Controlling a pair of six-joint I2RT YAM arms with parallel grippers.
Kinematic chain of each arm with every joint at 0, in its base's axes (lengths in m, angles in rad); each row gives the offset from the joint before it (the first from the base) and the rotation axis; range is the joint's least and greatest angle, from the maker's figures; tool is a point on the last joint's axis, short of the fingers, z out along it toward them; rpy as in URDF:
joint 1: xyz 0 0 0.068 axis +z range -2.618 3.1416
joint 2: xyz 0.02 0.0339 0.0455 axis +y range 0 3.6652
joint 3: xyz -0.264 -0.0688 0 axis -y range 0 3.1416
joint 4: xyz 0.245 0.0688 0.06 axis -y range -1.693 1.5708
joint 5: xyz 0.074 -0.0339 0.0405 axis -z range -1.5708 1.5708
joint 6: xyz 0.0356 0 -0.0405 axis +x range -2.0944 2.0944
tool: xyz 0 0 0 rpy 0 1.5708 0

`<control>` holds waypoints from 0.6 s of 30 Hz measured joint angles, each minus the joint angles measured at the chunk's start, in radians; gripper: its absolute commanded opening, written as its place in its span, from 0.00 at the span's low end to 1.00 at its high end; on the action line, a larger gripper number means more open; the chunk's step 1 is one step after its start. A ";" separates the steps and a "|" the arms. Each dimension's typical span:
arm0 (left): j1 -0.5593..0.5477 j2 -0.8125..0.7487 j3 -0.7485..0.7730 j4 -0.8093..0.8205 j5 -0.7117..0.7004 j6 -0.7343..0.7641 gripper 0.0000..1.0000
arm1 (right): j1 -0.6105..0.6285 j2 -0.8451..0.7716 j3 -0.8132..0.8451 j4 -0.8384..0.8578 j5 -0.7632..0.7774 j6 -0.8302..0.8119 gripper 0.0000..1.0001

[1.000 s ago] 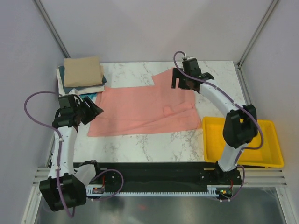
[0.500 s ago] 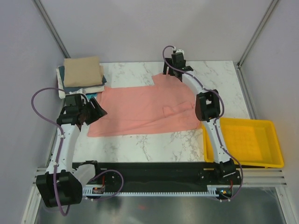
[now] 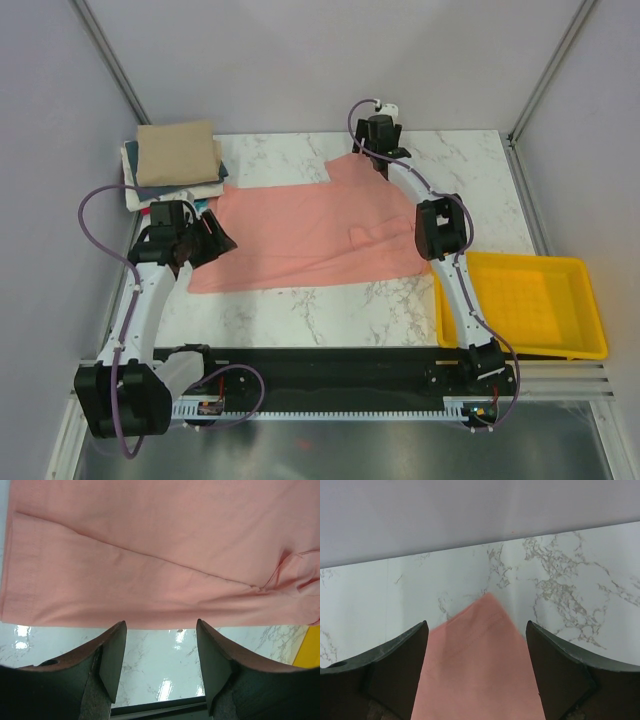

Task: Fold and stack the t-shirts
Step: Fold the tshirt

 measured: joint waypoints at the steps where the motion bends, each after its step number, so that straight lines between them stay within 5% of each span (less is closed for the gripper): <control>1: -0.001 0.000 0.000 0.000 0.000 0.000 0.65 | -0.001 0.003 0.002 0.006 0.010 -0.002 0.86; 11: -0.006 0.009 -0.005 0.000 -0.008 0.000 0.64 | -0.026 0.090 0.117 -0.043 -0.049 0.026 0.63; 18: -0.008 0.014 -0.005 0.000 -0.016 0.000 0.64 | -0.045 0.090 0.123 -0.081 -0.140 0.065 0.12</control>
